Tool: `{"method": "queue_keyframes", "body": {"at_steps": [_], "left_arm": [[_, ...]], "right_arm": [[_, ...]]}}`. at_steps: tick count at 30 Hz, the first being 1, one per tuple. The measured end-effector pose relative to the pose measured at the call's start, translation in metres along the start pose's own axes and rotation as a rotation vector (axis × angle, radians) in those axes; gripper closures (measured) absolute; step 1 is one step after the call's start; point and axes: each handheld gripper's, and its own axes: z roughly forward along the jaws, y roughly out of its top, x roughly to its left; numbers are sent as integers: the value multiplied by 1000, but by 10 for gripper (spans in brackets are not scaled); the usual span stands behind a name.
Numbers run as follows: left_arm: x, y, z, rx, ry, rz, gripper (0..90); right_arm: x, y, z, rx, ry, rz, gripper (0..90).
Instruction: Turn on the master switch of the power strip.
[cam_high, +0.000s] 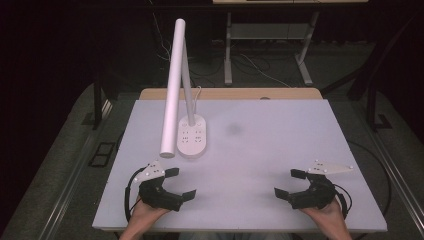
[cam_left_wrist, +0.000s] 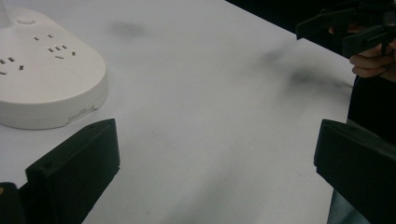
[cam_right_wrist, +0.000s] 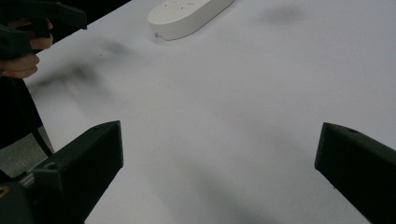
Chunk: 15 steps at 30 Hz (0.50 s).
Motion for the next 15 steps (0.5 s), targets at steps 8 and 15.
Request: {"method": "queue_keyframes", "body": {"at_steps": [8, 15], "left_arm": [[0, 1, 0, 10, -4, 2, 0], [-1, 2, 1, 28, -11, 9, 0]], "right_arm": [[-2, -1, 0, 18, -3, 6, 6], [-3, -2, 1, 35, -2, 9, 5]]}}
